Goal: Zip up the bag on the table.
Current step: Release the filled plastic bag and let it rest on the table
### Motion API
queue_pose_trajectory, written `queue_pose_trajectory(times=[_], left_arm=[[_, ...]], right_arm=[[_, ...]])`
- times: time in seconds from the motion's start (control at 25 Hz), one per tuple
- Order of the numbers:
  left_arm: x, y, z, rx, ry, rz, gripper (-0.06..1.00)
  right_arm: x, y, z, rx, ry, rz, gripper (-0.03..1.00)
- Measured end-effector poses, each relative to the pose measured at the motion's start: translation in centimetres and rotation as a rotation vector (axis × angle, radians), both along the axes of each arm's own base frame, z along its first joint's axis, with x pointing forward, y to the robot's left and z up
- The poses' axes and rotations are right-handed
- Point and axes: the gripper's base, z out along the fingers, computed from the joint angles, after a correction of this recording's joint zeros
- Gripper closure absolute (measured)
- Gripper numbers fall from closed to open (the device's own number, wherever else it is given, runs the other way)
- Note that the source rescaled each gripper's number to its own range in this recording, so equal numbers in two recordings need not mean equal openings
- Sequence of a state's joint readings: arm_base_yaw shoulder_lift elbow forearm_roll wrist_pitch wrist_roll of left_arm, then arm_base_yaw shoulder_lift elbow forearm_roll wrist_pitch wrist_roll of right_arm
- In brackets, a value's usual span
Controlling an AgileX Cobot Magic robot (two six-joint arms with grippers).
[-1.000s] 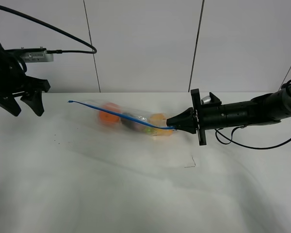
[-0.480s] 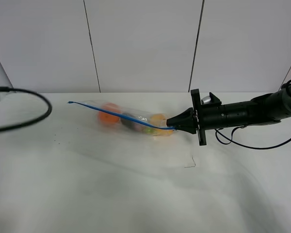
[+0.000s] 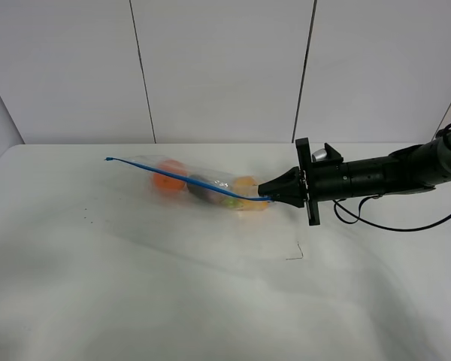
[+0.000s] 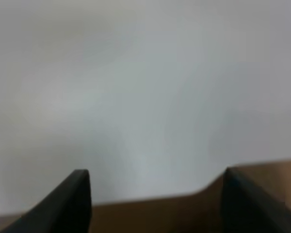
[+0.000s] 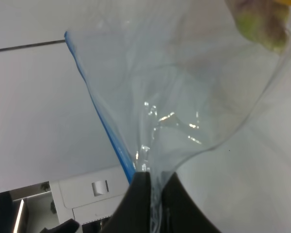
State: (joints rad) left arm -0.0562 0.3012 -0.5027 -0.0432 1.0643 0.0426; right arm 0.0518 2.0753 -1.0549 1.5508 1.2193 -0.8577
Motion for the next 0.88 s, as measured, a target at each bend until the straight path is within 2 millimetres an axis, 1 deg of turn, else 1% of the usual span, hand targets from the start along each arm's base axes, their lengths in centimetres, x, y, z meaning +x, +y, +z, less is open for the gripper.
queue_pose_trajectory(times=[0.16,0.44,0.56,0.88], left_arm=[[-1.1,0.0,0.2,-0.005,-0.082,-0.002,0.1],[-1.1,0.0,0.2,-0.006,-0.086,-0.002,0.1],[-1.4,0.1,0.2,-0.007,-0.11,-0.002,0.1],[-4.2,0.2,0.3,-0.018,-0.301,-0.003,0.1]], right_arm=[[0.0,0.0,0.0,-0.003,-0.001,0.005,0.97],[-0.1,0.0,-0.1,-0.011,-0.001,0.014,0.97],[-0.1,0.0,-0.1,-0.011,-0.001,0.015,0.97],[-0.2,0.0,-0.1,-0.015,-0.002,0.021,0.97]])
